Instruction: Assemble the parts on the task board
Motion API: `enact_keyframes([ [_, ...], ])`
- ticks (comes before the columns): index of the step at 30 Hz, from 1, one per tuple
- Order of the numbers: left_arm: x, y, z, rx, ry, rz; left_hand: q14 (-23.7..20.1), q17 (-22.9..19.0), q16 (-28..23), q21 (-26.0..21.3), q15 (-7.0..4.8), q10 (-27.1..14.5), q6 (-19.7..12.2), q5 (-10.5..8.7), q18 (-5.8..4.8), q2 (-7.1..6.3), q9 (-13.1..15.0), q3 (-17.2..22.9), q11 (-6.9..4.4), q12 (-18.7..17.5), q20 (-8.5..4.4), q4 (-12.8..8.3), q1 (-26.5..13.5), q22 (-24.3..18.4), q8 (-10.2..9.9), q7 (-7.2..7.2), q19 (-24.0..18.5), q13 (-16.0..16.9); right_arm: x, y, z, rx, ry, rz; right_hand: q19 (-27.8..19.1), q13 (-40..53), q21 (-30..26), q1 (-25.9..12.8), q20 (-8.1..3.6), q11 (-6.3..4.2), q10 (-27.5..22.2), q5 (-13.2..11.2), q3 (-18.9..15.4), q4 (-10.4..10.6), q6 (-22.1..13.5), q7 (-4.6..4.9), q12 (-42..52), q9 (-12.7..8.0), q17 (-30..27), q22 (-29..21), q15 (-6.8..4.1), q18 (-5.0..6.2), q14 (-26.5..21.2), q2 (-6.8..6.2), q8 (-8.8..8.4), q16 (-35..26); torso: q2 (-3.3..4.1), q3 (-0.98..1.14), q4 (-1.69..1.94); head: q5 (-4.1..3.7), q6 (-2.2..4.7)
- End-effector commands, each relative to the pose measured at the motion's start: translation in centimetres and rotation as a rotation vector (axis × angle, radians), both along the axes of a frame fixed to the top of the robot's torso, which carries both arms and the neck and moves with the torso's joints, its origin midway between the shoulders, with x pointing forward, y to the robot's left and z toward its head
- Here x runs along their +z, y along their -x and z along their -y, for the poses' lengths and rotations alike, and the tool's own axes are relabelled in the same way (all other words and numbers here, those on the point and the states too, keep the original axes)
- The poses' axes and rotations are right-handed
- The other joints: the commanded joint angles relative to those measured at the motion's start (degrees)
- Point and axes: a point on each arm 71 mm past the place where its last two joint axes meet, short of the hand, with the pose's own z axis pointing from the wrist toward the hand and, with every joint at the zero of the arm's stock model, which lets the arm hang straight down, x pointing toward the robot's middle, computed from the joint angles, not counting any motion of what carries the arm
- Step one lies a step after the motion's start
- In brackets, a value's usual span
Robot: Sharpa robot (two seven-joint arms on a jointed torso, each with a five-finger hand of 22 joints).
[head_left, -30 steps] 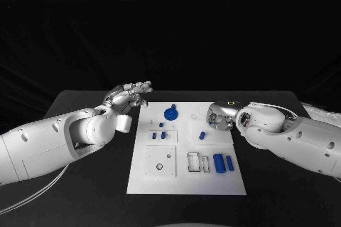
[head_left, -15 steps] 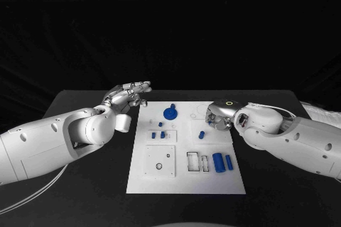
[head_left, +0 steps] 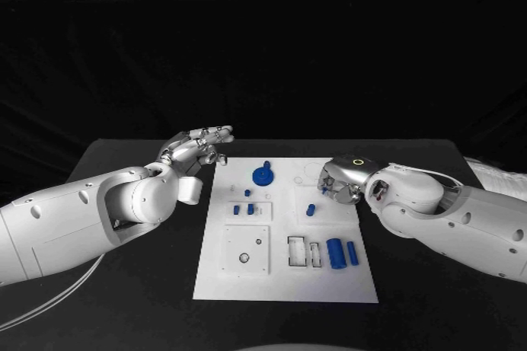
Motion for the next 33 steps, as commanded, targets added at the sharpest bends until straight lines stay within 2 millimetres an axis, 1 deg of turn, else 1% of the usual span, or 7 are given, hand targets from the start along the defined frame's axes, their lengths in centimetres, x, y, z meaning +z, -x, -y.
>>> enact_keyframes([
  [1,0.1,0.1,0.1,-0.008,0.004,0.006,-0.4,-0.1,-0.2,-0.2,0.05,-0.7,-0.3,0.21,0.6,-0.17,-0.1,-0.2,0.05,0.4,-0.21,-0.2,0.1,-0.1,0.2,0.23,0.1,0.1,0.6,0.4,0.1,-0.003,-0.036,0.016,0.4,-0.1,0.2,-0.3,0.14,-0.31,0.5,0.0,0.4,0.0,0.3,0.19,0.3,0.1,0.0,0.1,-0.26,0.04,2.9,0.21,0.18,0.3,-0.06,-0.05,-0.08,0.06,0.15],
  [11,0.2,0.1,0.1,-0.008,0.008,0.014,-0.6,-0.6,-0.2,-0.5,0.23,-1.3,-0.6,0.18,0.57,-0.54,-0.1,-1.4,0.2,1.0,-0.05,0.3,-1.3,-0.4,0.2,0.32,0.1,0.2,3.1,3.1,-0.9,0.052,-0.113,0.047,0.4,-0.1,0.2,-0.3,0.14,-0.31,0.5,0.0,0.4,0.0,0.3,0.19,0.2,0.1,0.0,0.1,-0.26,0.04,2.9,0.17,0.17,0.3,-0.08,-0.07,-0.08,0.57,0.2],
  [15,0.2,0.1,0.2,-0.01,0.01,0.017,-0.6,-0.6,-0.2,-0.6,0.23,-1.4,-0.6,0.18,0.58,-0.56,-0.1,-1.6,0.21,1.1,-0.03,0.4,-1.4,-0.4,0.2,0.32,0.1,0.2,3.9,4.3,-2.4,0.105,-0.148,0.056,0.5,-0.1,0.3,-0.3,0.14,-0.32,0.5,0.0,0.4,0.0,0.3,0.19,0.2,0.1,0.0,0.3,-0.26,0.01,2.9,0.15,0.16,0.3,-0.06,-0.06,0.07,0.66,0.29],
  [20,0.2,0.2,0.3,-0.013,0.012,0.019,-0.6,-0.6,-0.2,-0.6,0.24,-1.4,-0.6,0.18,0.58,-0.57,-0.1,-1.7,0.21,1.1,-0.03,0.4,-1.5,-0.4,0.2,0.32,0.1,0.2,4.4,6.0,-4.9,0.186,-0.189,0.048,0.5,-0.1,0.3,-0.3,0.13,-0.33,0.5,0.0,0.5,0.0,0.3,0.18,0.2,0.1,0.0,0.3,-0.28,0.02,2.9,0.14,0.15,0.3,0.0,-0.1,0.16,1.41,0.03],
  [26,0.3,0.2,0.5,-0.018,0.015,0.02,-0.5,-0.6,-0.1,-0.6,0.24,-1.4,-0.6,0.19,0.58,-0.54,-0.1,-1.7,0.2,1.2,-0.02,0.4,-1.5,-0.4,0.3,0.31,0.1,0.2,3.5,7.7,-7.8,0.266,-0.22,0.008,0.5,-0.1,0.3,-0.2,0.11,-0.34,0.5,0.0,0.6,-0.1,0.3,0.19,0.2,0.1,0.0,0.2,-0.31,0.03,2.9,0.16,0.11,0.3,-0.06,-0.23,0.06,2.51,-0.4],
  [27,0.3,0.2,0.5,-0.02,0.015,0.02,-0.5,-0.6,-0.1,-0.6,0.24,-1.4,-0.6,0.19,0.58,-0.54,-0.1,-1.7,0.2,1.2,-0.02,0.4,-1.5,-0.4,0.3,0.31,0.1,0.2,3.1,7.9,-8.2,0.276,-0.222,-0.001,0.5,-0.1,0.3,-0.2,0.11,-0.34,0.5,0.0,0.6,-0.1,0.3,0.19,0.2,0.1,0.0,0.2,-0.31,0.03,2.9,0.16,0.11,0.3,0.04,-0.14,0.02,2.67,-0.38],
  [33,0.3,0.3,0.8,-0.025,0.017,0.018,-0.5,-0.6,-0.1,-0.6,0.24,-1.4,-0.6,0.19,0.58,-0.54,-0.1,-1.7,0.2,1.2,-0.02,0.4,-1.5,-0.4,0.3,0.31,0.1,0.2,0.7,8.4,-10.1,0.312,-0.222,-0.061,0.4,-0.1,0.3,-0.2,0.09,-0.33,0.5,0.0,0.7,-0.2,0.3,0.22,0.1,0.1,-0.1,0.1,-0.33,0.05,2.9,0.17,0.07,0.3,0.08,-0.14,0.13,3.45,-0.94],
])
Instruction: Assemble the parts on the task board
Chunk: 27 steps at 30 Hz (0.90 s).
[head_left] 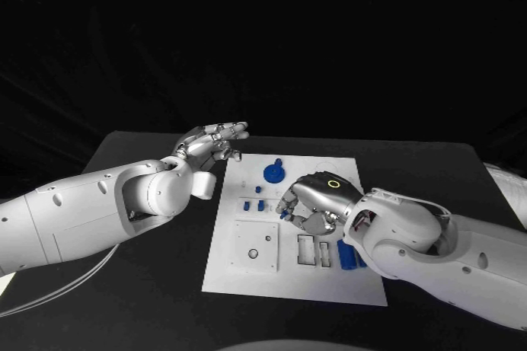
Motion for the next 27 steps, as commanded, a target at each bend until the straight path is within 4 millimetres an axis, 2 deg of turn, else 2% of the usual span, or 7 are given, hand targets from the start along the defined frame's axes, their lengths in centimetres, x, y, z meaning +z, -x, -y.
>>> enact_keyframes([
  [1,0.2,0.1,0.3,-0.014,0.01,0.014,-0.4,-0.1,-0.2,-0.3,0.01,-0.4,-0.4,0.2,0.59,0.02,-0.1,-0.4,-0.02,0.2,-0.02,-0.1,-0.5,-0.1,0.3,0.09,0.1,0.1,-1.2,0.2,-0.8,0.036,0.013,-0.021,0.2,0.0,0.3,-0.2,-0.13,-0.2,0.0,0.3,0.3,-0.1,0.2,0.12,0.2,0.0,-0.1,0.0,-0.34,0.05,2.9,0.19,0.13,0.3,0.06,-0.01,0.1,0.39,-0.39],
  [4,0.2,0.1,0.4,-0.015,0.011,0.014,-0.4,-0.1,-0.2,-0.3,0.01,-0.4,-0.4,0.2,0.59,0.02,-0.1,-0.4,-0.02,0.2,-0.02,-0.1,-0.5,-0.1,0.3,0.09,0.1,0.1,-2.0,0.2,-1.3,0.045,0.019,-0.038,0.2,0.0,0.3,-0.2,-0.14,-0.19,0.0,0.3,0.4,-0.2,0.1,0.13,0.2,0.0,-0.1,0.0,-0.34,0.06,2.9,0.19,0.11,0.3,0.08,-0.05,0.21,0.61,-0.72],
  [5,0.2,0.1,0.4,-0.015,0.011,0.014,-0.4,-0.1,-0.2,-0.3,0.01,-0.4,-0.4,0.2,0.59,0.02,-0.1,-0.4,-0.02,0.2,-0.02,-0.1,-0.5,-0.1,0.3,0.09,0.1,0.1,-2.3,0.2,-1.5,0.048,0.021,-0.043,0.2,0.0,0.3,-0.2,-0.14,-0.19,0.0,0.3,0.4,-0.2,0.1,0.13,0.2,0.0,-0.1,-0.1,-0.34,0.06,2.9,0.19,0.1,0.3,0.1,0.0,0.11,0.75,-0.72],
  [11,0.2,0.2,0.5,-0.02,0.012,0.013,-0.4,-0.1,-0.2,-0.3,0.01,-0.4,-0.4,0.2,0.59,0.02,-0.1,-0.4,-0.02,0.2,-0.02,-0.1,-0.5,-0.1,0.3,0.09,0.1,0.1,-3.6,0.1,-2.3,0.057,0.033,-0.069,0.2,0.0,0.2,-0.2,-0.15,-0.17,0.0,0.3,0.4,-0.2,0.1,0.16,0.1,0.0,-0.1,-0.1,-0.34,0.07,2.9,0.18,0.08,0.3,0.09,0.04,0.13,1.12,-1.05],
  [20,0.2,0.2,0.6,-0.023,0.013,0.012,-0.4,-0.2,-0.2,-0.3,-0.01,-0.4,-0.5,0.23,0.6,0.08,0.0,-0.4,-0.04,0.3,-0.02,-0.2,-0.4,-0.1,0.3,0.07,0.1,0.1,-4.7,0.0,-3.0,0.06,0.055,-0.087,0.2,0.0,0.2,-0.2,-0.16,-0.14,0.0,0.3,0.4,-0.2,0.1,0.19,0.1,0.0,-0.1,-0.2,-0.33,0.08,2.9,0.19,0.05,0.3,0.03,0.08,0.18,1.47,-1.37],
  [27,0.2,0.2,0.5,-0.022,0.012,0.01,-0.4,-0.2,-0.2,-0.3,-0.01,-0.4,-0.5,0.23,0.6,0.08,0.0,-0.4,-0.04,0.3,-0.02,-0.2,-0.4,-0.1,0.3,0.07,0.1,0.1,-4.9,-0.1,-3.0,0.059,0.071,-0.091,0.2,-0.1,0.2,-0.3,-0.17,-0.11,0.0,0.3,0.4,-0.2,0.1,0.22,0.1,0.1,-0.1,-0.2,-0.32,0.08,2.9,0.19,0.03,0.3,0.04,0.1,-0.07,1.67,-1.59],
])
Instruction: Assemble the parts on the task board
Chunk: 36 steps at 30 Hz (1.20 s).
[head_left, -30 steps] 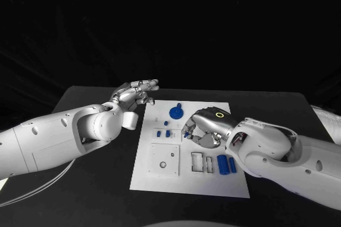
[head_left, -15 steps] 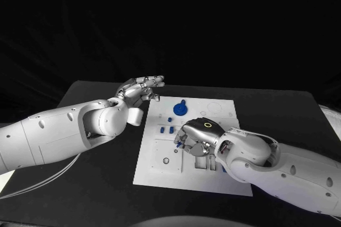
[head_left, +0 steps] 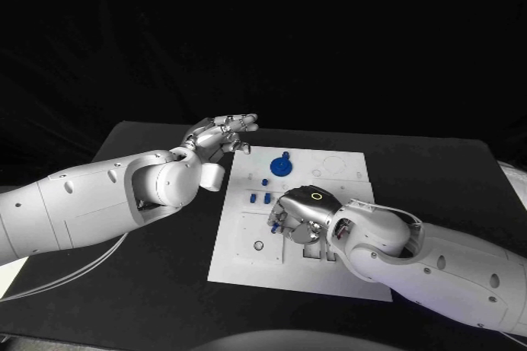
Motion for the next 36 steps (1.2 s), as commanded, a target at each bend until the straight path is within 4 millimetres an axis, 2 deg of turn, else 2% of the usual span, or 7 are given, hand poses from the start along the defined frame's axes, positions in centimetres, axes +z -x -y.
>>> enact_keyframes([
  [1,0.14,0.04,0.2,-0.014,0.008,0.01,-0.4,-0.1,-0.2,-0.3,-0.01,-0.4,-0.5,0.23,0.6,0.08,-0.1,-0.3,-0.04,0.3,-0.02,0.0,-0.4,-0.1,0.3,0.07,0.1,0.1,-0.24,0.12,-0.09,0.019,0.032,0.001,0.2,0.0,0.2,-0.3,-0.17,-0.23,-0.1,0.2,0.3,0.0,0.3,0.24,0.1,0.1,0.0,0.0,-0.32,0.08,2.9,0.2,0.32,0.3,0.0,0.01,-0.14,0.06,-0.09],
  [11,0.11,0.03,0.15,-0.014,0.008,0.007,-0.4,-0.1,-0.2,-0.3,-0.02,-0.5,-0.5,0.25,0.61,0.13,-0.1,-0.3,-0.05,0.3,-0.02,0.0,-0.3,-0.1,0.3,0.07,0.1,0.1,-0.39,0.17,-0.06,0.019,0.053,-0.006,0.2,0.0,0.2,-0.4,-0.17,-0.22,-0.1,0.2,0.3,0.0,0.3,0.25,0.0,0.1,0.0,0.0,-0.31,0.07,2.9,0.21,0.32,0.3,-0.01,-0.02,-0.01,0.01,-0.22],
  [19,0.12,0.07,0.15,-0.016,0.008,0.006,-0.4,-0.1,-0.2,-0.3,-0.02,-0.5,-0.5,0.25,0.61,0.13,-0.1,-0.3,-0.05,0.3,-0.02,0.0,-0.3,-0.1,0.3,0.07,0.1,0.1,-0.61,0.13,-0.33,0.015,0.091,0.012,0.2,0.0,0.2,-0.5,-0.17,-0.19,-0.1,0.2,0.2,0.0,0.2,0.27,0.0,0.1,-0.1,-0.1,-0.29,0.08,2.9,0.15,0.29,0.3,-0.01,-0.08,-0.14,-0.04,-0.23],
  [25,0.12,0.09,0.16,-0.016,0.007,0.005,-0.4,-0.1,-0.2,-0.4,-0.02,-0.5,-0.5,0.27,0.62,0.19,-0.1,-0.3,-0.05,0.4,-0.02,-0.1,-0.3,-0.1,0.3,0.07,0.1,0.1,-0.71,0.2,-0.72,0.015,0.108,0.032,0.1,-0.1,0.2,-1.0,-0.13,-0.11,-0.4,0.1,0.0,0.0,0.1,0.29,-0.3,0.2,-0.1,-0.1,-0.21,0.08,2.8,-0.17,0.13,0.2,-0.04,-0.07,-0.07,-0.15,-0.18],
  [31,0.1,0.07,0.14,-0.013,0.005,0.003,-0.4,-0.2,-0.2,-0.4,-0.03,-0.8,-0.6,0.29,0.63,0.29,-0.1,-0.3,-0.03,0.5,-0.02,-0.2,-0.1,-0.1,0.3,0.09,0.1,0.1,-0.73,0.15,-0.83,0.012,0.103,0.041,0.0,-0.4,0.1,-2.9,0.21,0.49,-2.2,0.2,-0.7,0.6,-1.2,0.73,-0.9,-0.1,-0.2,-0.2,0.26,0.08,2.8,-1.11,-0.69,0.3,-0.03,-0.06,-0.04,-0.14,-0.2],
  [36,0.09,0.07,0.1,-0.011,0.003,0.002,-0.4,-0.2,-0.1,-0.4,-0.02,-0.9,-0.7,0.3,0.63,0.33,-0.1,-0.3,-0.01,0.5,-0.02,-0.2,0.0,-0.2,0.3,0.1,0.1,0.1,-0.69,0.04,-0.73,0.008,0.085,0.044,-1.1,-0.7,-1.4,-4.6,0.93,1.6,-7.4,0.4,-2.1,1.4,-4.2,1.6,-0.9,-0.8,-2.1,-2.6,1.25,0.54,2.3,-2.75,-1.13,-0.9,-0.05,-0.05,-0.1,-0.12,-0.24],
])
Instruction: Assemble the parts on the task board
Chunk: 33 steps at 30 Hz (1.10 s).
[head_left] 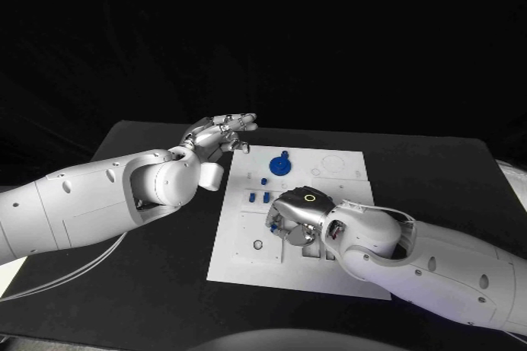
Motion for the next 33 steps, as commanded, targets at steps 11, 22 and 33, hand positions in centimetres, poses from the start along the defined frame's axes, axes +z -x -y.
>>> enact_keyframes([
  [11,0.1,0.0,0.1,-0.013,0.005,0.004,-0.4,-0.1,-0.1,-0.3,-0.01,-0.6,-0.6,0.31,0.63,0.38,-0.1,-0.2,-0.01,0.2,-0.02,-0.1,0.0,-0.1,0.2,-0.09,0.2,0.0,0.5,0.2,0.7,0.005,-0.047,0.034,-1.7,0.3,-2.7,-0.6,0.72,0.87,-4.6,0.9,-2.0,-0.1,-3.2,0.07,0.9,-0.9,-2.7,-3.9,0.82,1.09,1.8,-1.05,-0.16,-1.8,0.01,0.13,0.05,-0.21,0.17],
  [22,0.1,0.0,-0.2,-0.008,0.002,0.002,-0.4,0.0,-0.1,-0.3,-0.01,-0.7,-0.6,0.31,0.63,0.39,-0.1,-0.2,0.0,0.2,-0.01,-0.1,0.0,-0.1,0.2,-0.08,0.2,0.0,3.4,0.2,4.4,-0.055,-0.085,0.075,-1.7,0.4,-2.8,-0.5,0.73,0.75,-4.2,1.1,-2.6,-0.1,-3.4,-0.02,1.4,-1.0,-3.2,-4.1,0.74,1.12,1.7,-1.24,-0.11,-2.2,-0.02,0.08,-0.21,-0.69,0.77],
  [33,0.0,0.1,-0.2,-0.012,0.004,0.003,-0.4,0.0,-0.1,-0.3,-0.01,-0.7,-0.6,0.31,0.63,0.39,-0.1,-0.2,0.0,0.2,-0.01,-0.1,0.0,-0.1,0.2,-0.08,0.2,0.0,5.8,-2.4,9.9,-0.195,0.013,0.098,-2.5,0.4,-5.8,2.1,1.81,2.01,-10.3,0.9,-12.8,1.7,-9.3,-1.32,1.4,-1.2,-3.2,-8.2,1.84,1.77,2.0,-2.06,-0.11,-2.1,-0.11,0.02,-0.26,-1.51,1.51],
])
